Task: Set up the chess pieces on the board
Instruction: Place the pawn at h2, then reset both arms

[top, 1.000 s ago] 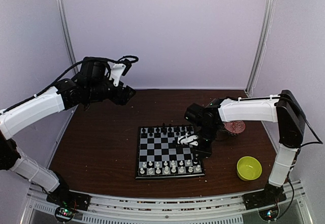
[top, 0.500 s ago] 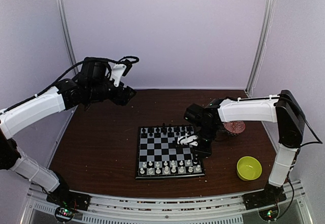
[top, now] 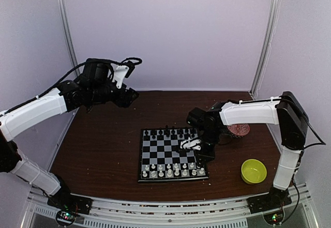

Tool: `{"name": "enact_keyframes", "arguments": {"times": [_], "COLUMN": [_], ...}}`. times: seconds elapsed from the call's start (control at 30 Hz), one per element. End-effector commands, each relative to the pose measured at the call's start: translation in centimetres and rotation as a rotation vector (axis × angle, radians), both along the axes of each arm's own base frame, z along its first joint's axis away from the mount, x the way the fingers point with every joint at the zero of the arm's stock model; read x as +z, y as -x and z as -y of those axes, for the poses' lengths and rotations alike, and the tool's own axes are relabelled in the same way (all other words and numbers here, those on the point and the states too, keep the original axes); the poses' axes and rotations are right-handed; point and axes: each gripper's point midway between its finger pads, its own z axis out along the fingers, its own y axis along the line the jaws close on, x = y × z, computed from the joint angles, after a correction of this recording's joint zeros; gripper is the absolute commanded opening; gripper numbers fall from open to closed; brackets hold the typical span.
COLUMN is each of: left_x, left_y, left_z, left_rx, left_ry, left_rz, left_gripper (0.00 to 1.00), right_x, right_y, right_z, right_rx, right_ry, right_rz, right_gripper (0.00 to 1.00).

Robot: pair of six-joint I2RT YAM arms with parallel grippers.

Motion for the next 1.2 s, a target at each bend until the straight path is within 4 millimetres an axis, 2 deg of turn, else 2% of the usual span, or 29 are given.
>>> {"name": "enact_keyframes", "arguments": {"times": [0.0,0.07,0.2,0.43,0.6,0.67,0.8,0.9,0.93,1.0,1.07,1.17], "left_x": [1.3,1.1,1.2,2.3,3.4,3.8,5.0,5.8,5.9,6.3,6.5,6.3], "left_y": [-0.3,-0.4,-0.4,-0.8,-1.0,-0.7,0.0,0.6,0.7,0.9,1.0,0.9], "left_z": [0.5,0.5,0.3,-1.9,-3.6,-3.9,-5.1,-7.3,-8.1,-9.9,-11.9,-16.0], "left_rx": [-0.013,-0.01,-0.012,0.071,0.141,0.145,0.174,0.235,0.259,0.316,0.385,0.568], "left_ry": [0.021,0.016,-0.002,-0.078,-0.119,-0.133,-0.147,-0.164,-0.166,-0.147,-0.106,-0.034], "left_rz": [0.029,0.025,0.036,0.102,0.117,0.109,0.11,0.14,0.147,0.154,0.148,0.12], "left_gripper": [0.68,0.68,0.69,0.77,0.83,0.84,0.85,0.9,0.92,0.97,0.98,0.98], "right_x": [1.6,3.0,6.4,12.9,18.3,21.2,26.4,28.6,29.1,29.8,30.3,30.4], "right_y": [0.0,0.6,-0.1,-4.3,-8.5,-10.2,-13.6,-14.9,-15.2,-15.4,-15.4,-14.8], "right_z": [0.0,0.0,0.5,3.5,7.9,10.3,16.2,20.0,20.7,21.4,22.4,22.8], "right_rx": [0.021,0.033,0.013,-0.184,-0.446,-0.583,-0.942,-1.139,-1.179,-1.218,-1.283,-1.3], "right_ry": [-0.018,-0.048,-0.115,-0.247,-0.364,-0.426,-0.552,-0.613,-0.633,-0.637,-0.619,-0.634], "right_rz": [0.025,0.0,0.025,0.21,0.464,0.581,0.767,0.823,0.824,0.823,0.845,0.864], "right_gripper": [0.19,0.22,0.24,0.26,0.33,0.45,0.99,0.99,0.99,1.0,1.0,1.0]}}
